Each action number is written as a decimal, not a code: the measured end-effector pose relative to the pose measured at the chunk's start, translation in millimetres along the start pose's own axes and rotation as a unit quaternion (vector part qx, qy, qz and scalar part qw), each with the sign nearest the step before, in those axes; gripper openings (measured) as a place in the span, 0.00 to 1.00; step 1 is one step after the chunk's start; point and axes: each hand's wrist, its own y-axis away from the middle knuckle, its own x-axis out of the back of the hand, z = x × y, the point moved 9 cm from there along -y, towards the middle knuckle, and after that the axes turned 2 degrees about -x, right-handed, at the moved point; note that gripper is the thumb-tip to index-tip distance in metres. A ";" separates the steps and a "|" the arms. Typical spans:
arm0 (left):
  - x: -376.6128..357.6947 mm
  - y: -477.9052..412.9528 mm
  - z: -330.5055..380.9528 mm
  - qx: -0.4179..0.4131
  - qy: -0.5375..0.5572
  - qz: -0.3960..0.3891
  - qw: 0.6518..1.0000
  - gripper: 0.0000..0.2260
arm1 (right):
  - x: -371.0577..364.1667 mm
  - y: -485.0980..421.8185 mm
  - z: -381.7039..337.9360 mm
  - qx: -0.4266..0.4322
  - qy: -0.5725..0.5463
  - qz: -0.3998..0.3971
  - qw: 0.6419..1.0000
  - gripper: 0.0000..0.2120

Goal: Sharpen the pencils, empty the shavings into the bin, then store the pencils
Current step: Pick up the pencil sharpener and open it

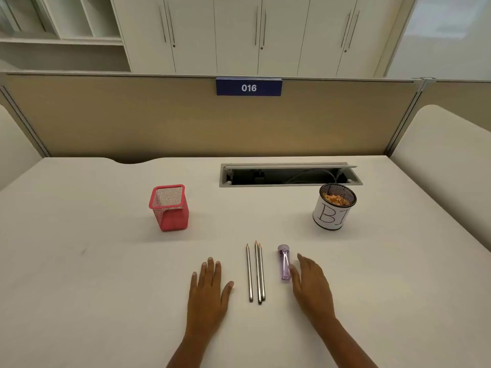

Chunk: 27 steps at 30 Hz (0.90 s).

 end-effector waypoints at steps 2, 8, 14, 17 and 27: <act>3.5 -0.6 2.1 0.019 0.035 -0.035 0.999 0.29 | 5.6 -1.6 -7.3 0.002 -0.031 0.036 0.999 0.39; 25.4 2.5 18.9 0.018 0.078 -0.024 0.997 0.25 | -9.4 -13.9 -16.2 -0.021 -0.011 -0.022 0.999 0.26; 51.4 4.8 42.0 0.072 0.319 0.000 0.945 0.19 | -9.5 8.8 -9.0 -0.141 -0.346 -0.133 0.918 0.19; 36.9 9.7 52.3 0.173 0.476 -0.092 0.858 0.13 | -3.4 30.5 -18.4 -0.143 -0.430 -0.170 0.875 0.14; 22.3 32.3 86.3 0.253 0.677 -0.179 0.667 0.08 | -17.5 78.4 -45.1 -0.114 -0.458 -0.211 0.856 0.07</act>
